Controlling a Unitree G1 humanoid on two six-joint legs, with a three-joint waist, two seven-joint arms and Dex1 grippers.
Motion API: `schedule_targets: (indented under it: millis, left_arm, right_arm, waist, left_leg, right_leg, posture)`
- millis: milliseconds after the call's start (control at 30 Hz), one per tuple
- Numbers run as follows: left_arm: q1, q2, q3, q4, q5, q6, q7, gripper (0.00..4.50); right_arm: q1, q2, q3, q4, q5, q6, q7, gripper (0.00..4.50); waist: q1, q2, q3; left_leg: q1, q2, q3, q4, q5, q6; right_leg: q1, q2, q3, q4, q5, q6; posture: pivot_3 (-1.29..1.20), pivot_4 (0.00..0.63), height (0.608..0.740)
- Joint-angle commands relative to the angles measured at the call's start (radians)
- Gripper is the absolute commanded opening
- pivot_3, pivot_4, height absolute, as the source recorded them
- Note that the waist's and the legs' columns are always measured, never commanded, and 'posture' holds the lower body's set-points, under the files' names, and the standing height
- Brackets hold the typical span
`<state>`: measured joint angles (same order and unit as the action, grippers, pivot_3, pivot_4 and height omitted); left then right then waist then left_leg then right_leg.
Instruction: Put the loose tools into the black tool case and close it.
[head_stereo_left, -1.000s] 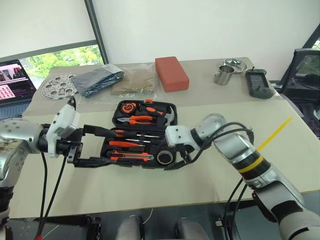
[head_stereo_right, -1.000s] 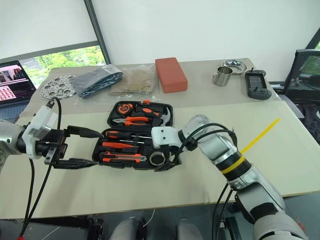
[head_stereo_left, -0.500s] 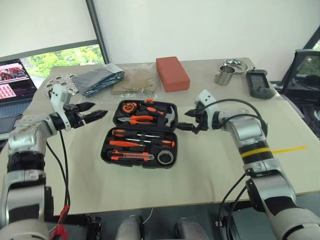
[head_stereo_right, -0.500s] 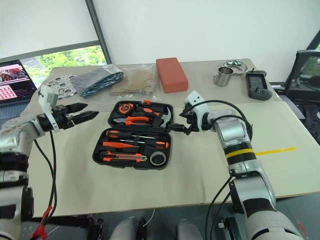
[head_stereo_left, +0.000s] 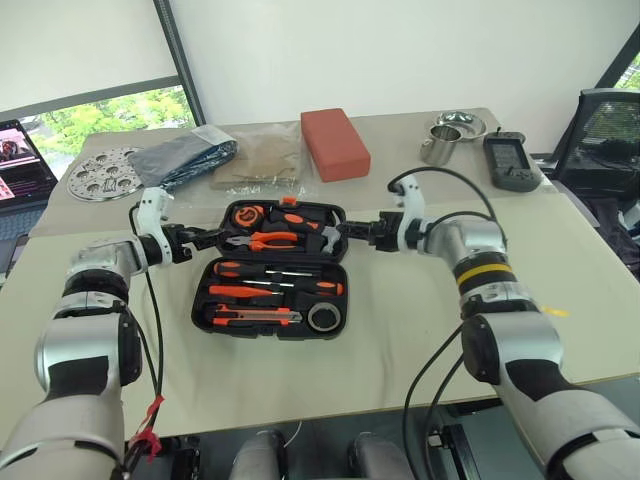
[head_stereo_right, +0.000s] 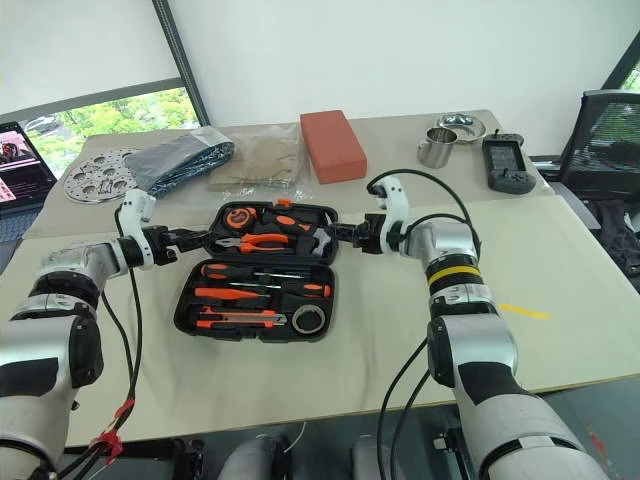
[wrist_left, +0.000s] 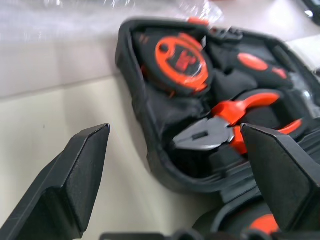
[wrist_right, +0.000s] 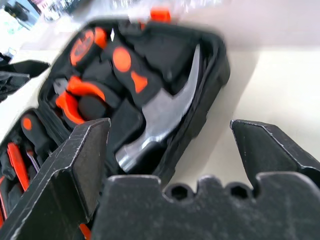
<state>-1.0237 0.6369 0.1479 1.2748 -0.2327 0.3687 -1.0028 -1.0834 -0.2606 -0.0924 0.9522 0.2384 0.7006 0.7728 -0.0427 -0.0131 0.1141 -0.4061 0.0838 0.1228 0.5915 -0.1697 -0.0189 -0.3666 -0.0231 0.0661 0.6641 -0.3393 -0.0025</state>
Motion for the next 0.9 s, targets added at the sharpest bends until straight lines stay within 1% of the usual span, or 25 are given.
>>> schedule_targets:
  millis: [33, 67, 133, 167, 233, 267, 300, 367, 400, 600, 900]
  left_arm:
    - [-0.043, 0.007, 0.045, 0.011, 0.0, -0.018, 0.037, 4.5]
    - [-0.045, 0.006, 0.049, 0.012, 0.002, -0.019, 0.039, 4.5]
    - [-0.046, 0.006, 0.056, 0.014, 0.005, -0.019, 0.039, 4.5]
    - [-0.047, 0.006, 0.058, 0.014, 0.006, -0.019, 0.038, 4.5]
    - [-0.048, 0.008, 0.062, 0.014, 0.009, -0.017, 0.035, 4.5]
    - [-0.048, 0.01, 0.064, 0.014, 0.011, -0.017, 0.033, 4.5]
    - [-0.048, 0.01, 0.065, 0.013, 0.012, -0.017, 0.031, 4.5]
    - [-0.048, 0.012, 0.071, 0.013, 0.012, -0.017, 0.031, 4.5]
    - [-0.048, 0.013, 0.074, 0.013, 0.012, -0.015, 0.029, 4.5]
    - [-0.043, 0.014, 0.084, 0.012, 0.017, -0.01, 0.023, 4.5]
    - [-0.025, 0.036, 0.115, 0.01, 0.007, 0.018, 0.006, 4.5]
  right_arm:
    - [-0.022, 0.016, 0.018, 0.009, -0.017, -0.059, 0.01, 3.68]
    - [-0.024, 0.022, 0.019, 0.013, -0.019, -0.064, 0.01, 3.4]
    - [-0.026, 0.031, 0.023, 0.02, -0.024, -0.076, 0.013, 2.67]
    - [-0.027, 0.033, 0.023, 0.022, -0.025, -0.083, 0.011, 2.41]
    - [-0.03, 0.035, 0.022, 0.028, -0.027, -0.095, 0.007, 1.64]
    - [-0.03, 0.035, 0.022, 0.033, -0.03, -0.105, 0.005, 1.4]
    - [-0.031, 0.034, 0.022, 0.037, -0.032, -0.112, 0.004, 0.97]
    - [-0.029, 0.034, 0.027, 0.045, -0.041, -0.13, 0.005, 0.28]
    - [-0.029, 0.034, 0.028, 0.047, -0.042, -0.137, 0.007, 0.05]
    - [-0.023, 0.031, 0.063, 0.067, -0.079, -0.232, 0.043, 0.05]
    - [-0.042, 0.029, 0.066, 0.116, -0.096, -0.277, 0.043, 0.05]
  waist:
    - [-0.001, 0.0, 0.0]
    - [-0.001, 0.0, 0.0]
    - [0.0, 0.0, 0.0]
    - [0.0, 0.0, 0.0]
    - [-0.001, 0.0, 0.0]
    - [-0.002, 0.0, 0.0]
    - [-0.004, 0.0, 0.0]
    - [-0.008, 0.0, 0.0]
    - [-0.008, 0.0, 0.0]
    - [-0.001, 0.0, 0.0]
    - [-0.002, 0.0, 0.0]
  left_leg:
    - [0.0, 0.0, 0.0, 0.0, 0.0, 0.0]
    - [0.0, 0.0, 0.0, 0.0, 0.0, 0.0]
    - [0.0, 0.0, 0.0, 0.0, 0.001, -0.001]
    - [0.0, 0.0, 0.0, 0.0, 0.001, -0.001]
    - [0.0, 0.0, 0.0, 0.0, 0.002, -0.004]
    - [0.0, 0.0, 0.0, 0.0, 0.004, -0.006]
    - [0.0, 0.0, 0.0, 0.0, 0.004, -0.006]
    - [0.0, 0.0, 0.0, -0.001, 0.004, -0.006]
    - [0.001, 0.001, 0.0, -0.001, 0.004, -0.006]
    - [0.0, 0.0, 0.001, 0.0, 0.004, -0.007]
    - [0.0, 0.0, 0.001, 0.0, 0.004, -0.007]
  right_leg:
    - [-0.001, 0.0, 0.0, 0.0, 0.0, 0.0]
    - [-0.001, 0.0, 0.0, 0.0, 0.0, 0.0]
    - [-0.001, 0.0, 0.0, 0.001, 0.0, 0.0]
    - [-0.001, 0.0, 0.0, 0.001, 0.0, 0.0]
    - [-0.001, 0.0, -0.001, 0.001, 0.0, 0.0]
    - [-0.001, 0.0, -0.001, 0.001, 0.0, 0.0]
    - [-0.001, 0.0, -0.001, 0.001, 0.0, 0.0]
    - [-0.001, 0.0, -0.001, 0.001, 0.0, 0.0]
    - [-0.001, 0.001, -0.001, 0.001, 0.0, 0.0]
    - [0.0, 0.0, -0.001, 0.001, 0.0, 0.0]
    - [0.0, 0.0, -0.001, 0.001, 0.0, 0.0]
  posture:
    - [0.0, 0.15, 0.74]
    - [0.0, 0.15, 0.74]
    - [0.0, 0.15, 0.74]
    - [0.0, 0.15, 0.74]
    - [0.0, 0.15, 0.74]
    - [0.0, 0.15, 0.74]
    - [0.0, 0.15, 0.74]
    - [0.0, 0.15, 0.74]
    - [0.0, 0.15, 0.74]
    - [0.0, 0.15, 0.74]
    - [0.0, 0.15, 0.74]
